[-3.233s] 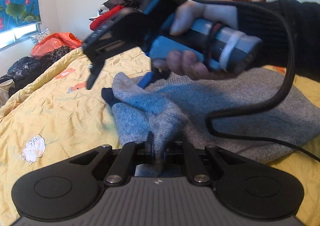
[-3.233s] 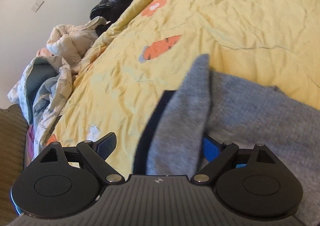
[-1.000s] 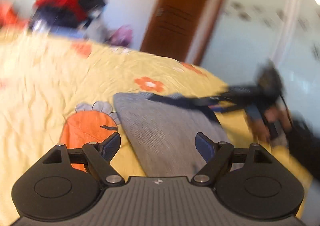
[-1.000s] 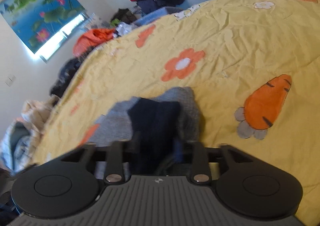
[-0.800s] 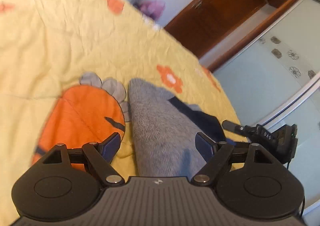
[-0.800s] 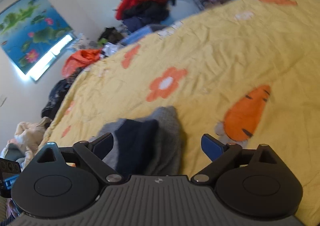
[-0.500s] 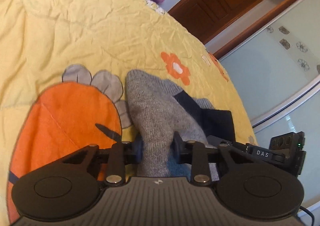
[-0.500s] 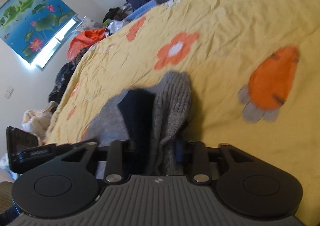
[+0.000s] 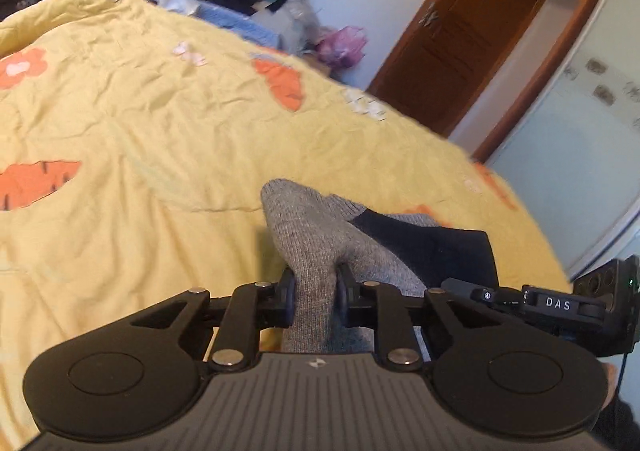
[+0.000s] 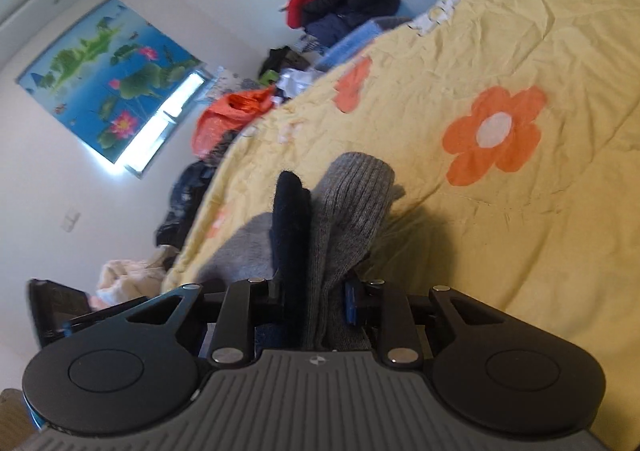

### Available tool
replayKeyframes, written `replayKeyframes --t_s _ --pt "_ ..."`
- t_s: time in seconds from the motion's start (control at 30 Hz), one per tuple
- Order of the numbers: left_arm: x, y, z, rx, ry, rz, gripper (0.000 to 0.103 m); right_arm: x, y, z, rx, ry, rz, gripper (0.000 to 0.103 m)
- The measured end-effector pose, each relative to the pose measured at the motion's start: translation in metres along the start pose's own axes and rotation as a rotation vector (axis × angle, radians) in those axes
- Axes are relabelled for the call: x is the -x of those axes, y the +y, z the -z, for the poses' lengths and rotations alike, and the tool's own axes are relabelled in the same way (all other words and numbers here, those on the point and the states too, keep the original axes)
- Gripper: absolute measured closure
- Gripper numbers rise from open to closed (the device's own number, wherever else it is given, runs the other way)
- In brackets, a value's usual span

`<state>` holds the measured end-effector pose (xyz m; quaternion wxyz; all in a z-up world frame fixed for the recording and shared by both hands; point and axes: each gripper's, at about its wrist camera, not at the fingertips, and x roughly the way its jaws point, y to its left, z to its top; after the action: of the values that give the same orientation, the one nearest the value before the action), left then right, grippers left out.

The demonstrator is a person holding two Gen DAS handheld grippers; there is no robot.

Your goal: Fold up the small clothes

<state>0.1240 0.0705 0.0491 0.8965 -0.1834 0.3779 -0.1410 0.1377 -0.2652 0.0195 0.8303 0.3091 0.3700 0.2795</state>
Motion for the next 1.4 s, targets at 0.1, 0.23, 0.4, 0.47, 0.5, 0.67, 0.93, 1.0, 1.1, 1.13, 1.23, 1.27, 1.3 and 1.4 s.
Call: replayKeyframes --t_s 0.1,0.23,0.4,0.47,0.5,0.67,0.93,1.0,1.1,1.13,1.23,1.27,1.3,1.4 --pt "0.009 0.009 0.019 0.007 0.003 -0.024 0.079 -0.015 -0.014 0.005 -0.069 0.036 0.077 0.054" --pt "0.05 0.013 0.058 0.008 -0.047 0.05 0.048 0.03 -0.007 0.025 -0.043 -0.003 0.045 0.036" --pt "0.075 0.014 0.107 0.016 0.004 0.136 0.038 0.087 0.005 0.062 0.022 0.042 0.003 0.036" --pt "0.074 0.01 0.118 -0.008 0.026 0.121 0.038 0.094 0.013 0.071 0.044 0.065 -0.011 0.041" --pt "0.074 0.007 0.121 -0.022 0.018 0.115 0.038 0.093 0.017 0.074 0.06 0.077 -0.009 0.045" --pt "0.069 0.003 0.121 -0.012 0.021 0.114 0.038 0.063 0.03 0.082 0.179 0.151 0.08 0.061" --pt "0.071 0.001 0.126 -0.058 0.002 0.108 0.037 0.085 0.025 0.085 0.187 0.102 0.097 0.088" --pt "0.07 -0.001 0.126 -0.077 -0.001 0.105 0.035 0.084 0.005 0.092 0.122 0.131 0.097 0.088" --pt "0.07 -0.005 0.124 -0.092 0.014 0.089 0.035 0.088 -0.001 0.095 0.054 0.114 0.047 0.078" --pt "0.07 -0.004 0.123 -0.084 0.02 0.091 0.035 0.09 -0.002 0.094 0.035 0.109 0.039 0.075" --pt "0.072 0.008 0.12 0.008 0.047 0.14 0.035 0.098 0.004 0.091 0.037 0.086 0.04 0.051" --pt "0.072 0.016 0.12 0.069 0.061 0.178 0.035 0.1 0.005 0.09 0.039 0.087 0.053 0.045" --pt "0.071 0.025 0.12 0.144 0.077 0.224 0.035 0.103 0.005 0.09 0.039 0.088 0.057 0.044" --pt "0.063 0.047 0.122 0.342 0.137 0.358 0.036 0.106 0.002 0.091 0.047 0.121 0.098 0.043"
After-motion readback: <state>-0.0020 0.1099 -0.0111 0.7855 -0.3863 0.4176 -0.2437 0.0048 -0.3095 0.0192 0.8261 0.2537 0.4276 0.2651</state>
